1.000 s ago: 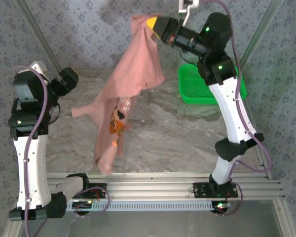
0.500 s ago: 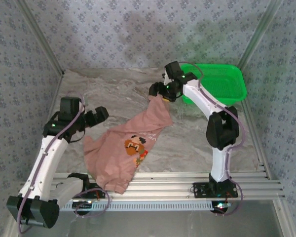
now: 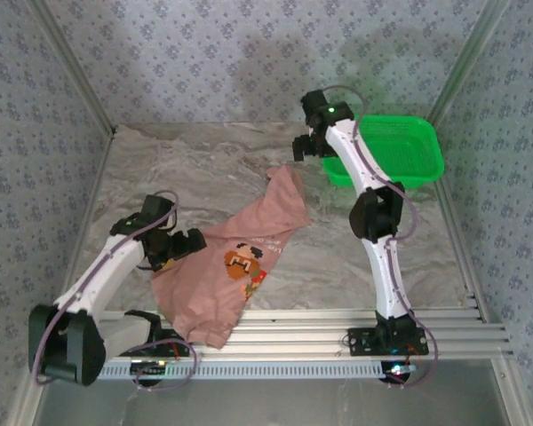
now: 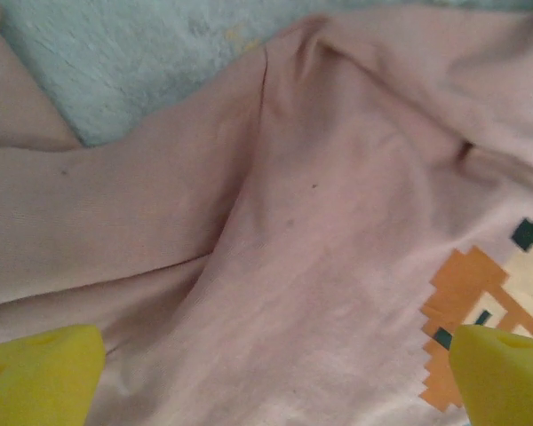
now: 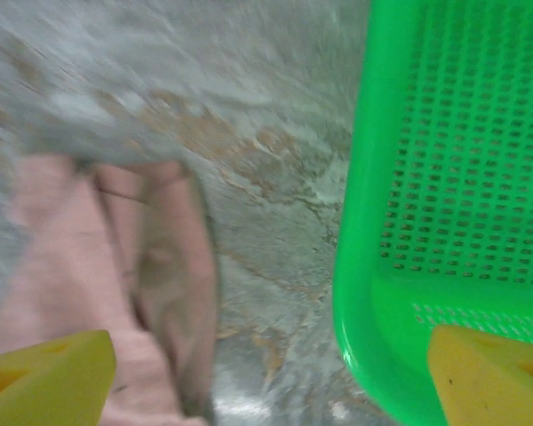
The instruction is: Fold and stack the t-shirts
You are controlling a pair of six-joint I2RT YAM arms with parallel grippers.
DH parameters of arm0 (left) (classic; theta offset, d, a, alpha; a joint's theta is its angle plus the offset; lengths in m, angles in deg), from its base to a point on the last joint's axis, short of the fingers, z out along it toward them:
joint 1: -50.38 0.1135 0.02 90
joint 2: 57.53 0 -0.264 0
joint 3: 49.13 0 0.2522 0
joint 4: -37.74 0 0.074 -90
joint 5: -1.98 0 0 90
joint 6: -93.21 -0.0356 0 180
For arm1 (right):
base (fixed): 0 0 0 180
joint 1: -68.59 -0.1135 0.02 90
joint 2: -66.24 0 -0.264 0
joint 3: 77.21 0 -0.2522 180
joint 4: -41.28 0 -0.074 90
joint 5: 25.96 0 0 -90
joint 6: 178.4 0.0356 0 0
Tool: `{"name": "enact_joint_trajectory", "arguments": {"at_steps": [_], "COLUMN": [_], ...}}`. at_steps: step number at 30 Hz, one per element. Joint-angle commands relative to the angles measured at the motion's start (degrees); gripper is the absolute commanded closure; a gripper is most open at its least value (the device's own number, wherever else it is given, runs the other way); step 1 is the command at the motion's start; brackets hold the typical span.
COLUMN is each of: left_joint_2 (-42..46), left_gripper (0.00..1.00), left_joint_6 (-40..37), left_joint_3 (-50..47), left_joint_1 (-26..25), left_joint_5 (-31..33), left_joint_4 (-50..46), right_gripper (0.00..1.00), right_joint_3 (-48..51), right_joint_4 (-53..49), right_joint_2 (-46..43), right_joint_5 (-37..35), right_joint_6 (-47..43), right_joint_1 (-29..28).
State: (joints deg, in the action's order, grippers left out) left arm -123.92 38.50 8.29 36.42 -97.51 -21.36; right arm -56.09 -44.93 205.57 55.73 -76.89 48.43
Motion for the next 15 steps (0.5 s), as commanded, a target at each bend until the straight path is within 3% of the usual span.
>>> {"name": "enact_joint_trajectory", "arguments": {"at_steps": [1, 5, 8, 15], "left_joint_2": [-5.3, -13.6, -21.8, -39.9], "left_gripper": [0.0, 0.08, 0.29, 0.58], "left_joint_6": [2.4, 5.2, 6.5, 7.1], "left_joint_3": [-0.4, -1.0, 0.9, 12.2], "left_joint_1": [-1.4, -2.1, -2.0, 0.9], "left_joint_5": [-3.1, -9.6, -12.2, -15.2], "left_joint_4": [6.0, 15.5, 18.8, 20.5], "right_gripper": [0.11, 0.22, 0.31, 0.8], "right_joint_3": [-3.4, -1.5, 2.1, 31.6], "right_joint_4": [-5.6, -5.1, -5.9, 4.4], "right_joint_2": [2.8, 3.0, 0.4, -15.8], "right_joint_5": [-3.2, -3.6, -6.0, -12.2], "right_joint_6": [-3.3, -7.3, -7.6, -16.0], "right_joint_1": [0.3, 0.3, -0.8, -5.0]}}
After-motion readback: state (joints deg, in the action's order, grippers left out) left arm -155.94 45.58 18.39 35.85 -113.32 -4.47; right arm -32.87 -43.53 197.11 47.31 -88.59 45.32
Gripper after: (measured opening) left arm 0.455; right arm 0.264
